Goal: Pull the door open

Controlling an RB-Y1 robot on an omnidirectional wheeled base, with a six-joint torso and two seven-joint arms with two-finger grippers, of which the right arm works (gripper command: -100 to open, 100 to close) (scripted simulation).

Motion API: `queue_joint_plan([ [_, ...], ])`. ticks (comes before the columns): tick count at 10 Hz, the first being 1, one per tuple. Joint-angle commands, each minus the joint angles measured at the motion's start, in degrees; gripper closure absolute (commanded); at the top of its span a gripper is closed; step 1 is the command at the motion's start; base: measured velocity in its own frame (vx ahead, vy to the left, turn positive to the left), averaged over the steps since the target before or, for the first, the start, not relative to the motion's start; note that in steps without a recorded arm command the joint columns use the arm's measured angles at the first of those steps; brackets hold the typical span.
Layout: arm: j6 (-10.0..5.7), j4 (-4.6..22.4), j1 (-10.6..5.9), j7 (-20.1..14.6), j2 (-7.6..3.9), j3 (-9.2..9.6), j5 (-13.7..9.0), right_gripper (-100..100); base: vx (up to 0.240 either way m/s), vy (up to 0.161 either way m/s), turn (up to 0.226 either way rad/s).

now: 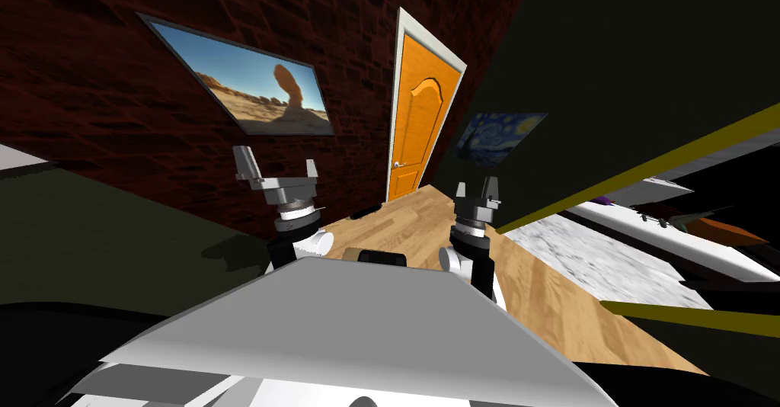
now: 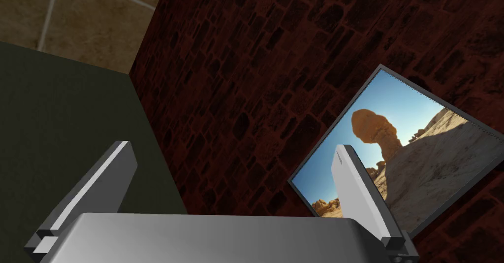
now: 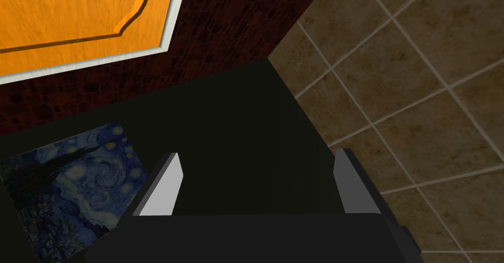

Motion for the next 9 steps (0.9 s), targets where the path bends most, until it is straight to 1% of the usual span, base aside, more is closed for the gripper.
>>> queue_joint_plan([
  [1, -0.34, 1.7, -0.57, -0.5, -0.51, 0.01, 0.3, -100, -0.024, -0.058, 0.043],
  [3, -0.8, 4.0, -1.33, -1.1, -1.14, 0.02, 0.6, -100, 0.125, 0.003, 0.083],
  [4, -0.91, 4.6, -1.53, -1.2, -1.3, 0.02, 0.7, -100, 0.131, -0.012, 0.028],
  [5, -1.24, 6.2, -2.07, -1.7, -1.72, 0.03, 1.0, -100, 0.133, -0.01, 0.066],
  [7, -1.57, 7.9, -2.62, -2.1, -2.14, 0.04, 1.2, -100, 0.094, -0.01, 0.049],
  [8, -1.92, 9.7, -3.22, -2.6, -2.59, 0.04, 1.5, -100, 0.104, -0.009, 0.068],
  [9, -2.13, 10.7, -3.56, -2.9, -2.84, 0.05, 1.7, -100, 0.109, -0.028, 0.063],
])
